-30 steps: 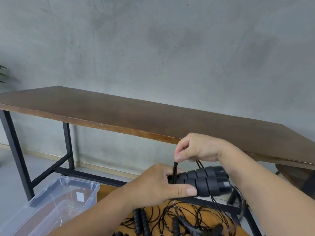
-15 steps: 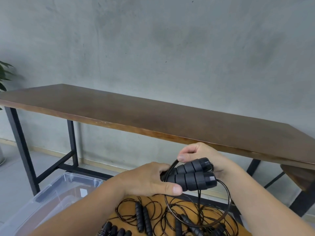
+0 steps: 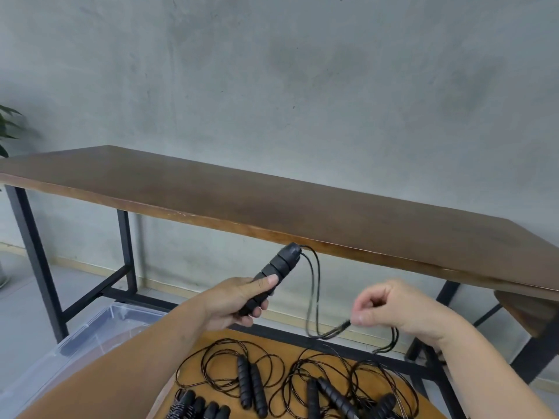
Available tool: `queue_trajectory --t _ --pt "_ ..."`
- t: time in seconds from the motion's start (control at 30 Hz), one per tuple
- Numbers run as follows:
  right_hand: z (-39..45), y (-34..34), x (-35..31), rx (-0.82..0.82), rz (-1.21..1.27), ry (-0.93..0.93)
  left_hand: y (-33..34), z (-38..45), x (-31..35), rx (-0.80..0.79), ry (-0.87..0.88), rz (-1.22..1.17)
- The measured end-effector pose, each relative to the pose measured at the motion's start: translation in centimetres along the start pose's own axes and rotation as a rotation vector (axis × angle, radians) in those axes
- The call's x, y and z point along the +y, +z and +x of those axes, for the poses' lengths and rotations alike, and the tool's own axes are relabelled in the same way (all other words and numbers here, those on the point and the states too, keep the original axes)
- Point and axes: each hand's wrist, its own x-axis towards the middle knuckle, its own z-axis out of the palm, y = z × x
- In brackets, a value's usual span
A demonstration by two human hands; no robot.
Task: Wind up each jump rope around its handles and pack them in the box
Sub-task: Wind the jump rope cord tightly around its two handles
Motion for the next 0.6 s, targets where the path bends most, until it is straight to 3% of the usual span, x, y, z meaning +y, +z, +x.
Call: queue_trajectory --t 0.1,0.27,0.33,0.4,0.5,0.6 --pt "0.7 1.9 2.8 -0.150 -0.153 0.145 -0.2 0.0 0.6 0.044 0.008 0.032" --pt "1.9 4.7 4.9 -0.165 -0.374 0.264 0.9 -0.5 1.7 -0.029 0.020 0.093" --pt "2.6 4.9 4.3 0.051 -0.342 0.201 1.2 -0.7 2.1 -0.095 0.013 0.136" --pt "3.5 5.0 3.1 0.336 -0.077 0.095 1.6 -0.9 2.5 -0.164 0.004 0.174" --pt "5.1 5.9 1.1 0.453 0.431 0.024 2.2 -1.1 2.7 -0.218 0.006 0.134" --pt "5.9 6.5 0.8 0.709 0.611 -0.005 2.4 -1.4 3.0 -0.236 0.019 0.100"
